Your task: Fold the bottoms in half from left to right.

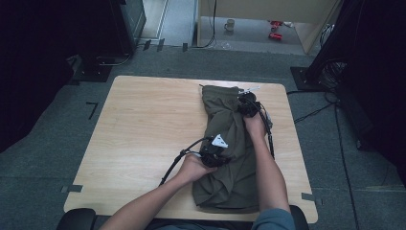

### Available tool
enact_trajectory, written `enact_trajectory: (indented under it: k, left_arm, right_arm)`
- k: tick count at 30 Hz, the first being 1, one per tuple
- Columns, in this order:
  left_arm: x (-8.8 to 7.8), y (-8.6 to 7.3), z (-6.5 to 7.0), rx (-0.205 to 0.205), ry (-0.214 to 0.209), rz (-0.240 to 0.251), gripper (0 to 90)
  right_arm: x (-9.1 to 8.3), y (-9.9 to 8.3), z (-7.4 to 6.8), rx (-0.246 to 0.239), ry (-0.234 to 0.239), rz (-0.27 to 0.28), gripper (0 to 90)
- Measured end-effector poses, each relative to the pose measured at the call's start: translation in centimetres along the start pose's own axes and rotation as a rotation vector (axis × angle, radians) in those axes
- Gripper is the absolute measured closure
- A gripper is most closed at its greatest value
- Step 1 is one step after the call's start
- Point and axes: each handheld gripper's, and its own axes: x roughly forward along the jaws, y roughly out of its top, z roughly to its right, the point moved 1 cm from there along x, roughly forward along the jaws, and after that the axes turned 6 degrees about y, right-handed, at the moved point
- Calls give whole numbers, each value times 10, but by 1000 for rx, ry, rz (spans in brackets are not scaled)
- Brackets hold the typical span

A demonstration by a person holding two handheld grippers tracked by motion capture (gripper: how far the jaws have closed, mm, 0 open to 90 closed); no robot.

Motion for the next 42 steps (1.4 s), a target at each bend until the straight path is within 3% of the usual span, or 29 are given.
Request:
enact_trajectory:
  k: [3,8,11,14,19,24,25,27,28,30,31,34,37,39,42]
  left_arm:
    - [-6,-4,-9,13,4,-4,894]
    - [-21,-12,-26,37,20,-20,892]
    - [-38,-22,-48,28,30,-39,892]
    - [-53,-29,-70,-14,45,-52,892]
    - [-78,-42,-102,-20,143,-77,892]
    - [-96,-53,-125,-58,197,-73,892]
    - [-100,-55,-131,-53,227,-70,892]
    - [-105,-55,-142,-8,363,-79,890]
    - [-106,-56,-146,-21,392,-82,891]
    - [-110,-57,-155,-85,378,-76,892]
    - [-112,-59,-158,-110,361,-70,892]
    - [-115,-59,-154,-107,356,-82,893]
    - [-122,-54,-141,-44,400,-89,894]
    - [-130,-49,-132,-40,390,-67,894]
    - [-144,-41,-115,-6,382,-34,895]
  right_arm:
    - [2,-2,-3,8,-5,23,882]
    - [4,-2,-8,62,10,36,883]
    - [6,0,-12,65,22,38,884]
    - [9,2,-20,53,30,43,884]
    - [14,5,-35,55,60,69,884]
    - [21,8,-49,50,92,100,883]
    - [22,8,-51,49,95,103,883]
    - [25,10,-58,51,115,109,882]
    - [26,11,-62,56,130,115,881]
    - [28,12,-70,37,139,118,881]
    - [28,12,-73,25,135,118,881]
    - [29,11,-72,13,147,126,866]
    - [27,13,-71,5,142,109,842]
    - [21,14,-73,-27,118,97,810]
    - [11,15,-72,-41,111,99,686]
